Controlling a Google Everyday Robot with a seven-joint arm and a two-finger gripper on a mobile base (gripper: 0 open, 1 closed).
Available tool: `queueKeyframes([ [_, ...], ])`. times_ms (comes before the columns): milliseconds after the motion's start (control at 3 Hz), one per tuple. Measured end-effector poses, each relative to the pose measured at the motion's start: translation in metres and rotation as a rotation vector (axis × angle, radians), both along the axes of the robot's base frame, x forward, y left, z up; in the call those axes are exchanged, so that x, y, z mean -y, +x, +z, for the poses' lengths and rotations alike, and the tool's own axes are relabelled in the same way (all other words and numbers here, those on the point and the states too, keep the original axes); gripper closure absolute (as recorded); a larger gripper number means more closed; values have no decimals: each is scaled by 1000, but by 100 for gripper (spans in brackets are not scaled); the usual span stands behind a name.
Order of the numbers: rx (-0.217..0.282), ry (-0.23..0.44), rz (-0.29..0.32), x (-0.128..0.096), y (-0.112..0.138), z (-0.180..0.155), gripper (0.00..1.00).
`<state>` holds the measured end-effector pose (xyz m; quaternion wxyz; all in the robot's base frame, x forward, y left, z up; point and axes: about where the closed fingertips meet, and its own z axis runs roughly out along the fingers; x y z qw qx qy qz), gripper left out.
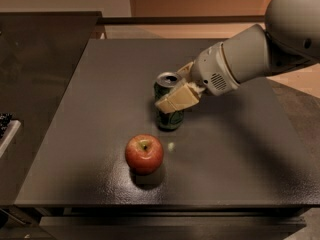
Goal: Move green can near apple
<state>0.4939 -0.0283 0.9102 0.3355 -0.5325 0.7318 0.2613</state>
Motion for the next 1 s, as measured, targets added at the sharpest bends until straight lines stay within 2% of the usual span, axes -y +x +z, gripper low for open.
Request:
queueKeyframes([
  [667, -3, 15, 26, 0, -18, -13, 38],
  [1000, -2, 13, 29, -2, -19, -12, 15],
])
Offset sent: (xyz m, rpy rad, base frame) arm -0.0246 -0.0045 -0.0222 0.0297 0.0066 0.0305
